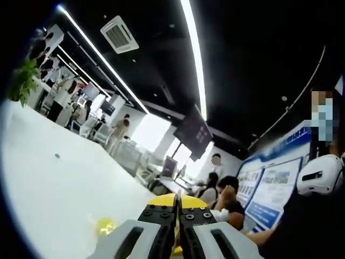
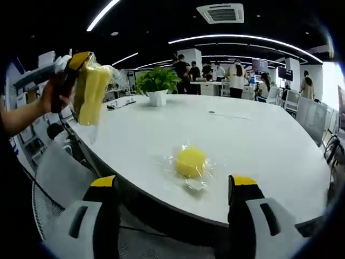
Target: Compare the silicone blocks by pressing each to a similar depth, holding the contact briefly, and releasing to observe deformation and rebound differences across the visible hardness samples.
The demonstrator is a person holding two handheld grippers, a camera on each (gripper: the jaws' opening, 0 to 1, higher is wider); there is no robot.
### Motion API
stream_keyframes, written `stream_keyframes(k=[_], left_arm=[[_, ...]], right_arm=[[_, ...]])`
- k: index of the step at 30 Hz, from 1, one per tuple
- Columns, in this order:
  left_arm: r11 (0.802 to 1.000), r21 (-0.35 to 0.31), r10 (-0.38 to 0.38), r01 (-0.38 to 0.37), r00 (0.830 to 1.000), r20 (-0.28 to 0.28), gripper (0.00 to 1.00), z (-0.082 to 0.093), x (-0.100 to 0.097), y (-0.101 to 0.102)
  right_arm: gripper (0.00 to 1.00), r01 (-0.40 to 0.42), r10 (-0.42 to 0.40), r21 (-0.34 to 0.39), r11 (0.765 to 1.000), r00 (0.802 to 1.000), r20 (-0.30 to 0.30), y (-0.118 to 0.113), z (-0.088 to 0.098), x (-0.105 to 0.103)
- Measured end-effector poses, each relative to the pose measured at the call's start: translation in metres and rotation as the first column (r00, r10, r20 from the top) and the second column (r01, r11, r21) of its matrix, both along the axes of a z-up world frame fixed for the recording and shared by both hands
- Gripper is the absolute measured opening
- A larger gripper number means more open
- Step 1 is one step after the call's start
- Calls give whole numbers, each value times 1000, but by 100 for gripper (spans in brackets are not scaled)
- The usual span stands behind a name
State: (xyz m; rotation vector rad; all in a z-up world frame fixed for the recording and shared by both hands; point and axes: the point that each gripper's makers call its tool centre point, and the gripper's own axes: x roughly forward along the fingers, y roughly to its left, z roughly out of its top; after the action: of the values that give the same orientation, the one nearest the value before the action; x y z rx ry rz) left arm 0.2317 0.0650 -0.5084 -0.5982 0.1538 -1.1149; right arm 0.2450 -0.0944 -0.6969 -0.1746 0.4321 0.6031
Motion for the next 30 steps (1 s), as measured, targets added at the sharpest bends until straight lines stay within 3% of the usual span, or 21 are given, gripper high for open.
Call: stream_keyframes(k=[2, 6, 12, 14, 21, 24, 28, 29, 30], left_arm=[[1000, 0, 15, -15, 1000, -13, 0, -6, 1, 3], [999, 6, 49, -49, 998, -46, 0, -20, 5, 9], [996, -8, 86, -87, 990, -115, 0, -39, 18, 14], [993, 9, 114, -114, 983, -147, 0, -50, 26, 16], [987, 50, 163, -155, 963, -215, 0, -83, 45, 16], [981, 46, 192, -186, 946, -261, 0, -101, 57, 19], [954, 2, 281, -299, 896, -343, 0, -118, 82, 31], [952, -2, 286, -306, 891, -354, 0, -121, 86, 32], [944, 1, 307, -331, 873, -379, 0, -130, 93, 35]], right_arm=[[79, 15, -15, -63, 998, 1000, 12, -7, -9, -1], [81, 41, -41, 17, 999, 999, -16, -6, -11, 0], [82, 71, -71, 2, 997, 997, 8, -13, -12, 6], [84, 82, -81, -8, 997, 993, 80, -16, -4, 11], [88, 79, -79, 2, 997, 995, 63, -13, -8, 10], [88, 68, -67, -10, 998, 996, 60, -12, -10, 9], [89, 65, -64, -6, 998, 997, 33, -11, -13, 7], [89, 63, -63, -6, 998, 998, 19, -10, -16, 7], [90, 65, -64, -9, 998, 998, 18, -11, -16, 7]])
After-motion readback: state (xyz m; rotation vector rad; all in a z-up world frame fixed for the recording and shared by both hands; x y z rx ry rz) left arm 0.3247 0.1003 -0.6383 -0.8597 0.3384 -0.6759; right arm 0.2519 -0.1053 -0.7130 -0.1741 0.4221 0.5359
